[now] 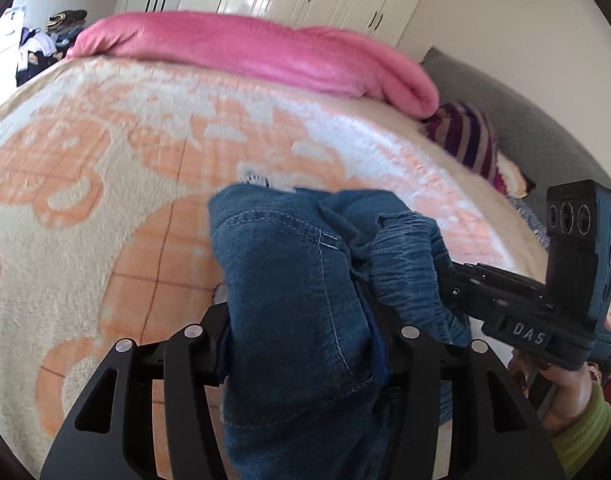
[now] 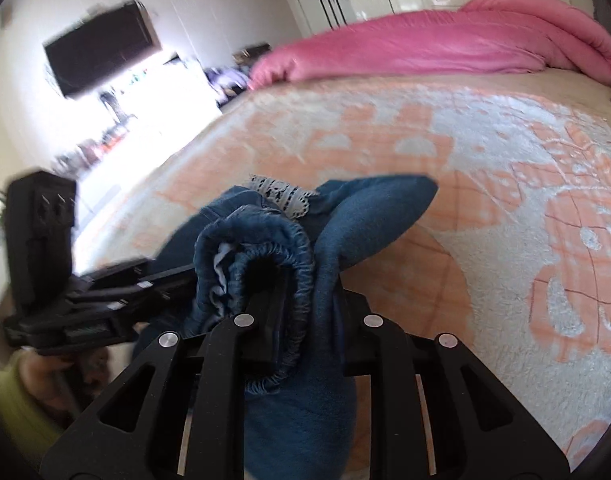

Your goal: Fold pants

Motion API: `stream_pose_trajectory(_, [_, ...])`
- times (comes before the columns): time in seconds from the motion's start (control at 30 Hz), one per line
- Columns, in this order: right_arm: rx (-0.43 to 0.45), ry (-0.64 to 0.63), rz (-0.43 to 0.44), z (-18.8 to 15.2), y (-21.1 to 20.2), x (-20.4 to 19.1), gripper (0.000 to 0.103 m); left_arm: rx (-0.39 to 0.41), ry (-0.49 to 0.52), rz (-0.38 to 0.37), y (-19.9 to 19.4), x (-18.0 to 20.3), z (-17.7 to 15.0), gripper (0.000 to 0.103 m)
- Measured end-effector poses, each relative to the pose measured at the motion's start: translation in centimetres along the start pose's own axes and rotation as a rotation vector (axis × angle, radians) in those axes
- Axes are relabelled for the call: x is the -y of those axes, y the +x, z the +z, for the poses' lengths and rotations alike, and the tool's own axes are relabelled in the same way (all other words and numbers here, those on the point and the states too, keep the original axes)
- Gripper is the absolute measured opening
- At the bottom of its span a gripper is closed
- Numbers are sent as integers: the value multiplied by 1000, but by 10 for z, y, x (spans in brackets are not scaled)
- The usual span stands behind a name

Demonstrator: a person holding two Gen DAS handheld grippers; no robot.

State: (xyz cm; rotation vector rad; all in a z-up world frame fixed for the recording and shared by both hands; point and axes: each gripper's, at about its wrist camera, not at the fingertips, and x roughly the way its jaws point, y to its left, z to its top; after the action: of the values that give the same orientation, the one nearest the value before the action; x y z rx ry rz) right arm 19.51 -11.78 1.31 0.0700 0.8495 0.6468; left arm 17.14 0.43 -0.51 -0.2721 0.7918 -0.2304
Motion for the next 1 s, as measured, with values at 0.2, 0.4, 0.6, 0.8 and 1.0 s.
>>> stream_pose_trajectory(0.2, [-80, 70, -117, -19, 19, 25, 44, -73, -17, 40, 21, -14, -17, 62])
stream_pose_trajectory(0.4, [-82, 73, -145, -23, 19, 28, 51, -69, -16, 37, 23, -15, -19, 62])
stream_pose_trajectory(0.6, [-29, 87, -166, -29, -2, 26, 69, -56, -23, 26, 11, -11, -20, 62])
stream_pose_trajectory(0.8, [75, 74, -206, -32, -38, 19, 88, -2, -4, 48, -16, -5, -19, 76])
stream_pose_trajectory(1.0, [171, 40, -247, -39, -73, 3, 94, 56, -8, 66, -49, -3, -21, 76])
